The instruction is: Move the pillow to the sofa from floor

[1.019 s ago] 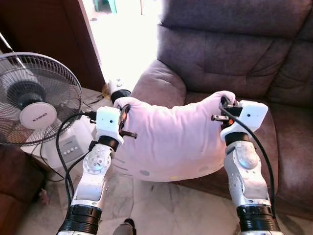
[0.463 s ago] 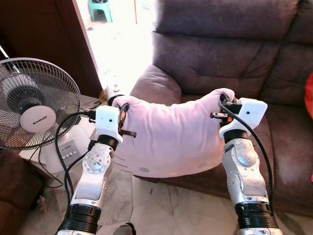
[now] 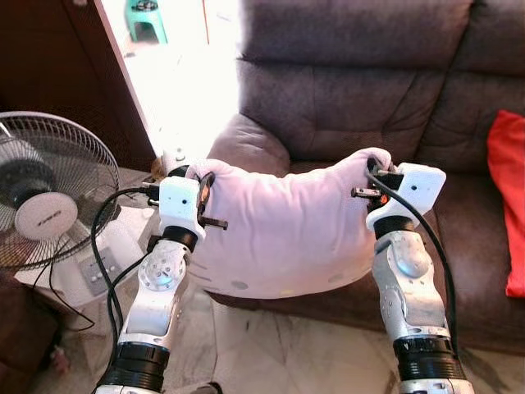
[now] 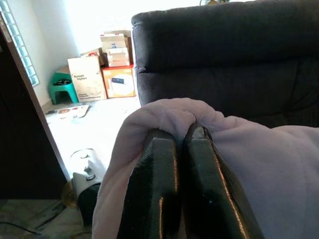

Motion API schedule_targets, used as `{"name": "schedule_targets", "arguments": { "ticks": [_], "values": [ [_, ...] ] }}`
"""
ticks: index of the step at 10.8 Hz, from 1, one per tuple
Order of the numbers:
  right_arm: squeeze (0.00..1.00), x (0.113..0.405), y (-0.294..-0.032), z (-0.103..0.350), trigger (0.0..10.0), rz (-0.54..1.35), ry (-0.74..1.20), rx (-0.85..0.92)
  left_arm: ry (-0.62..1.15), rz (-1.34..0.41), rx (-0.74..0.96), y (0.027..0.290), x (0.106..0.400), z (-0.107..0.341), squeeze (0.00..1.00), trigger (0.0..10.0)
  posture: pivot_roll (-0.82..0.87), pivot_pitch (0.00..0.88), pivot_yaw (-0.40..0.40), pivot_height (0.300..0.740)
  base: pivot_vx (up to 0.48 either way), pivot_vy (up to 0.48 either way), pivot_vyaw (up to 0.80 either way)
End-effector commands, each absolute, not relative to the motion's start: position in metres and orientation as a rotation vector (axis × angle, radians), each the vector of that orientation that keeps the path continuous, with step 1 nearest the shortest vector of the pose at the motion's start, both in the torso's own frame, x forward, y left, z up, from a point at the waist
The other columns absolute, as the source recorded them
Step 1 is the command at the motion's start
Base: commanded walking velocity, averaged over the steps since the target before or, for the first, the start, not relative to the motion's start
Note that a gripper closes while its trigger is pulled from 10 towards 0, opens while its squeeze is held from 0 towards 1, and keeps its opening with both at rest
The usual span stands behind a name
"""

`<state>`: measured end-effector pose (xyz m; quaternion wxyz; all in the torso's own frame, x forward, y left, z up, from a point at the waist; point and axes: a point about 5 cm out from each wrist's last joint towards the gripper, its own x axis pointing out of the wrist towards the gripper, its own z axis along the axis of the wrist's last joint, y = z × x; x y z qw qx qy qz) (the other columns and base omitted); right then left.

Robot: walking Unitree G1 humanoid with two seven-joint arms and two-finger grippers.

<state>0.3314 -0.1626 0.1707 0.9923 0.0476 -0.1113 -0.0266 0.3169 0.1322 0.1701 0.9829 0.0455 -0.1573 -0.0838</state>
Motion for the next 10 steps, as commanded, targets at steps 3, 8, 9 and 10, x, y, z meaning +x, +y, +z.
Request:
{"name": "schedule_targets", "arguments": {
  "ticks": [3, 8, 9, 10],
  "values": [
    [0.0, 0.3347, -0.1582, 0.1842, 10.0, -0.049, -0.277, 0.133, -0.388, -0.189, 0.111, 0.1272, 0.3166, 0.1875, 0.0, 10.0, 0.11, 0.134, 0.03, 0.74, 0.296, 0.0, -0.41],
    [0.0, 0.3331, -0.1548, 0.1862, 10.0, -0.032, -0.297, 0.089, -0.39, -0.188, 0.117, 0.1272, 0.3166, 0.1889, 0.0, 10.0, 0.11, 0.141, 0.032, 0.74, 0.309, 0.0, 0.0],
    [0.0, 0.3332, -0.1553, 0.186, 10.0, -0.033, -0.296, 0.083, -0.39, -0.188, 0.118, 0.127, 0.3167, 0.1888, 0.0, 10.0, 0.11, 0.142, 0.031, 0.74, 0.307, 0.0, 0.0],
    [0.0, 0.3336, -0.1545, 0.1862, 10.0, -0.026, -0.294, 0.081, -0.391, -0.189, 0.119, 0.1265, 0.3169, 0.1893, 0.0, 10.0, 0.11, 0.142, 0.03, 0.74, 0.307, 0.0, 0.0]
  ]
}}
